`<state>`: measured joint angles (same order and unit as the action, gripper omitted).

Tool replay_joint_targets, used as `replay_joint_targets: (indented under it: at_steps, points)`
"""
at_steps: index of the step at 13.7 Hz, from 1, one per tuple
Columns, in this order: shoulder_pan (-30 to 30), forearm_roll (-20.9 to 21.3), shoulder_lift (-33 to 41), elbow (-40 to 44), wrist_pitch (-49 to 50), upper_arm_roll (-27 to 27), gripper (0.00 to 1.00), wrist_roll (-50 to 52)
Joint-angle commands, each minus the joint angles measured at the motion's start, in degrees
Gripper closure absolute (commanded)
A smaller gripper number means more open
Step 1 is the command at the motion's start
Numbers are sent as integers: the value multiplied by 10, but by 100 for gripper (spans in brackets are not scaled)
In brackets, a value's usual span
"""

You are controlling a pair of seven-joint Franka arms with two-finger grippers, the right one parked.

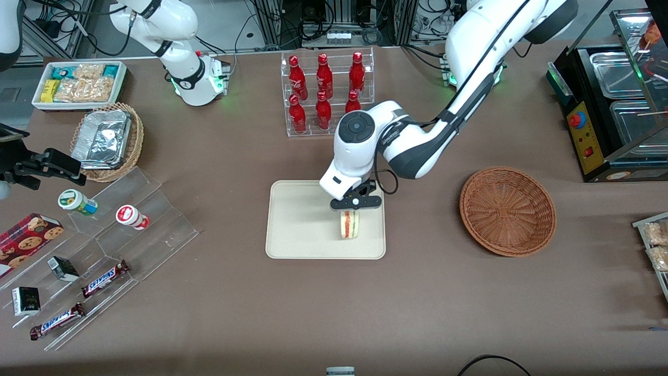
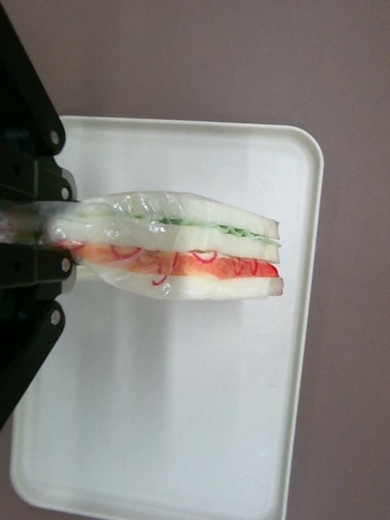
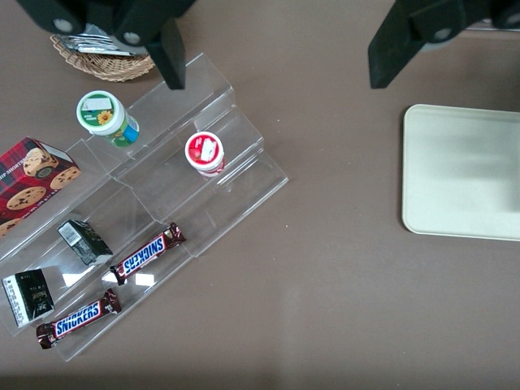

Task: Place sandwich from basket to tray
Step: 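Lower the sandwich onto the cream tray with the left gripper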

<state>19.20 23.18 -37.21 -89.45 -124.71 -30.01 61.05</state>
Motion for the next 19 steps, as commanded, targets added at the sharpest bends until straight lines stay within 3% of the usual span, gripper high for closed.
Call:
replay_joint_targets:
  at_steps: [1, 5, 9, 11, 12, 14, 15, 19]
  points:
    - [41, 12, -26, 17, -25, 41, 87, 19]
    - [41, 42, -45, 17, -29, 42, 87, 13]
    - [39, 47, -56, 17, -28, 43, 86, 8]
    - [38, 46, -62, 16, -28, 43, 72, 7]
    - [37, 46, -64, 16, -28, 43, 43, 7]
    - [37, 46, -64, 17, -28, 43, 10, 10]
    - [37, 43, -61, 20, -28, 43, 1, 13]
    - [39, 37, -3, 23, 17, 40, 0, 11]
